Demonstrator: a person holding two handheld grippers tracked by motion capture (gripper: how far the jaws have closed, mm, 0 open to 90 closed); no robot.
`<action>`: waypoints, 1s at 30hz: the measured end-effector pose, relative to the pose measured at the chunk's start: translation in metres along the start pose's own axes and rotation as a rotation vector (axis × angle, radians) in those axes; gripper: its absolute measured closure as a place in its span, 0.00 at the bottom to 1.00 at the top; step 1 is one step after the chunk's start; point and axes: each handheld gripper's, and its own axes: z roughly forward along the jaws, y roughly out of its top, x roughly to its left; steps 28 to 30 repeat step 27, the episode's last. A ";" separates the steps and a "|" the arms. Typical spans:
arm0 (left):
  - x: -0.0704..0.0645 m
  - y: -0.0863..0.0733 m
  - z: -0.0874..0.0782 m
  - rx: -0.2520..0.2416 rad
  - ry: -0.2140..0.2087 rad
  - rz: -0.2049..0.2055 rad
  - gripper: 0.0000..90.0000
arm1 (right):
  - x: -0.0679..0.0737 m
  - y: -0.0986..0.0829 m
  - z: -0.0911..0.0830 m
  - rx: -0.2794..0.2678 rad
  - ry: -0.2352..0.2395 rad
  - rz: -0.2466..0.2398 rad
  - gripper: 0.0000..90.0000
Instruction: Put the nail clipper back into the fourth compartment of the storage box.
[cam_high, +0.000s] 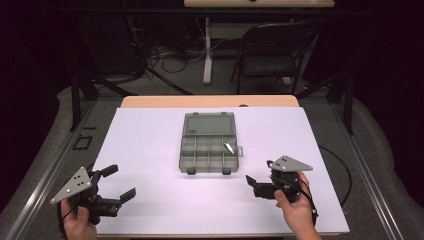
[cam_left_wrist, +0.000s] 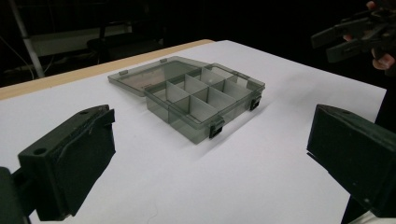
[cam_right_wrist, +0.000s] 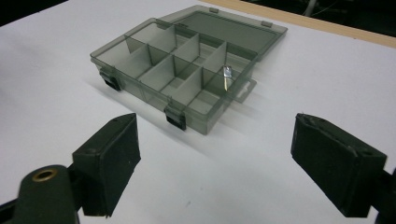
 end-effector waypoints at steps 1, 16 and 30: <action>0.000 0.000 0.000 -0.001 0.004 -0.002 0.01 | 0.000 -0.005 -0.003 -0.003 -0.007 -0.002 0.17; 0.000 -0.001 0.002 0.004 0.002 -0.009 0.01 | -0.004 -0.051 -0.023 -0.064 -0.064 0.044 0.17; 0.003 -0.005 0.004 0.018 0.010 -0.011 0.01 | -0.011 -0.064 -0.021 -0.060 -0.073 0.069 0.17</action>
